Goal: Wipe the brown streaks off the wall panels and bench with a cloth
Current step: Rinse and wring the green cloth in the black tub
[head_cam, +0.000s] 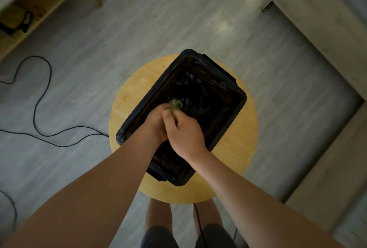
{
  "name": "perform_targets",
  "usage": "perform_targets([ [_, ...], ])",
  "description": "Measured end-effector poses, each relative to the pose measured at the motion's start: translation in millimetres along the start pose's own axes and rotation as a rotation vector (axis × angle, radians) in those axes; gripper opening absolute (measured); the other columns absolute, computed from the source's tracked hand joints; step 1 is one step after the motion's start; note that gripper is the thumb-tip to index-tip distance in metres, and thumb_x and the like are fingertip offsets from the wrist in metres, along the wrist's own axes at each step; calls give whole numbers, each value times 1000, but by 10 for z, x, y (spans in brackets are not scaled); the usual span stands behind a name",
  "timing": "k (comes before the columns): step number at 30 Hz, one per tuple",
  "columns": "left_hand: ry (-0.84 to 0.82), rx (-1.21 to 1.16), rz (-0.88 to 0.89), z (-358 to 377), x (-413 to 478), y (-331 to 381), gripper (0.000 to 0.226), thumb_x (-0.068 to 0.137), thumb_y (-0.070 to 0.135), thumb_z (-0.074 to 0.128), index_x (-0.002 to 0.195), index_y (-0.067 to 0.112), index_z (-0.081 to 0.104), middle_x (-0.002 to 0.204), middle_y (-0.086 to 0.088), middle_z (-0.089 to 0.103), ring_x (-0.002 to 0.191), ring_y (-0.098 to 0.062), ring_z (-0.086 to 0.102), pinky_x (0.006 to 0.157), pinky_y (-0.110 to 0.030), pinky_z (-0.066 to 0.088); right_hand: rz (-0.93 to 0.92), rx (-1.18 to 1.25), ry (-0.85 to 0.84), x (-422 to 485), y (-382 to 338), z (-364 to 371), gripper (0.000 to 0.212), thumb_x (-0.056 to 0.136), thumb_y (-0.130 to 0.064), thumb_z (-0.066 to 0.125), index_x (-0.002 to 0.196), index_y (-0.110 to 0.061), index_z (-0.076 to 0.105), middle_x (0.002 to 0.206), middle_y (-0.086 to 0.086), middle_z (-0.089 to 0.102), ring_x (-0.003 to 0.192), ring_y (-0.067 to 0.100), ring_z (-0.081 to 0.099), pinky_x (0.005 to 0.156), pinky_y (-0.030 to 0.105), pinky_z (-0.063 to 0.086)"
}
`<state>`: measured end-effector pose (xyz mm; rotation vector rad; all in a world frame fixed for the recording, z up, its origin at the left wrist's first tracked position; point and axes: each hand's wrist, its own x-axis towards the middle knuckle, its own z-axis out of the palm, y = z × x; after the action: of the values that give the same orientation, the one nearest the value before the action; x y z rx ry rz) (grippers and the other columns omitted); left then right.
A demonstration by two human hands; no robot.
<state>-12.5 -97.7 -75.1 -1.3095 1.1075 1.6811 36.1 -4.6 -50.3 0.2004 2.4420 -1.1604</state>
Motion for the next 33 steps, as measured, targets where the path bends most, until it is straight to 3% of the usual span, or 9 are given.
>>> perform_targets([
  [4,-27,-23,34,47,-120,-33,33,110,18,36,86,11,57,75,-6,59,69,-18,56,61,-30,47,-97,-230,135,169,92,68,51,108,-40,27,79,-16,60,63,1,60,59,24,62,52,36,49],
  [9,-74,5,58,20,-163,-50,26,109,9,41,112,0,66,106,-20,72,96,-30,72,80,-45,61,-6,-635,52,768,411,-106,47,112,-42,24,107,-13,61,95,8,68,89,31,68,62,35,43],
  [12,-72,406,89,-67,-134,-64,41,107,41,47,139,16,48,124,-10,62,113,-33,64,90,-49,60,164,-548,221,937,531,-206,42,112,-39,30,127,-8,54,127,17,60,117,37,55,82,45,47],
  [15,60,794,241,-168,-25,-53,69,99,37,61,157,25,25,139,-6,44,120,-31,54,86,-50,62,323,-343,15,831,570,-55,45,111,-35,33,149,-11,39,148,21,40,135,44,37,109,49,37],
  [17,93,1116,340,-182,24,-71,88,93,32,70,160,26,14,150,-13,31,124,-36,53,96,-46,57,367,-209,-218,702,551,-16,40,110,-30,35,144,-12,46,137,18,50,129,41,48,102,44,44],
  [20,49,1330,420,-118,20,-101,111,85,30,81,161,41,2,162,-10,9,137,-40,42,106,-46,47,278,62,-267,483,429,-130,27,109,-30,43,105,-13,64,95,5,65,92,26,65,70,33,48],
  [23,24,1404,479,-92,4,-73,94,84,28,79,159,38,23,161,-7,15,141,-37,36,106,-47,46,181,149,-233,320,272,-314,44,106,-52,48,83,-15,56,74,1,54,67,15,55,61,32,39],
  [28,-100,1093,623,-55,-223,-2,29,85,20,76,110,13,63,98,-2,64,89,-19,63,64,-23,48,471,452,-12,368,213,-501,54,101,-60,52,92,-8,66,92,8,69,84,22,66,77,34,51],
  [33,-342,325,401,3,-412,-17,42,76,7,63,117,7,65,109,-12,71,106,-28,69,96,-40,56,714,710,-144,375,97,-531,55,93,-72,49,121,-27,63,113,6,74,106,24,69,98,45,53],
])
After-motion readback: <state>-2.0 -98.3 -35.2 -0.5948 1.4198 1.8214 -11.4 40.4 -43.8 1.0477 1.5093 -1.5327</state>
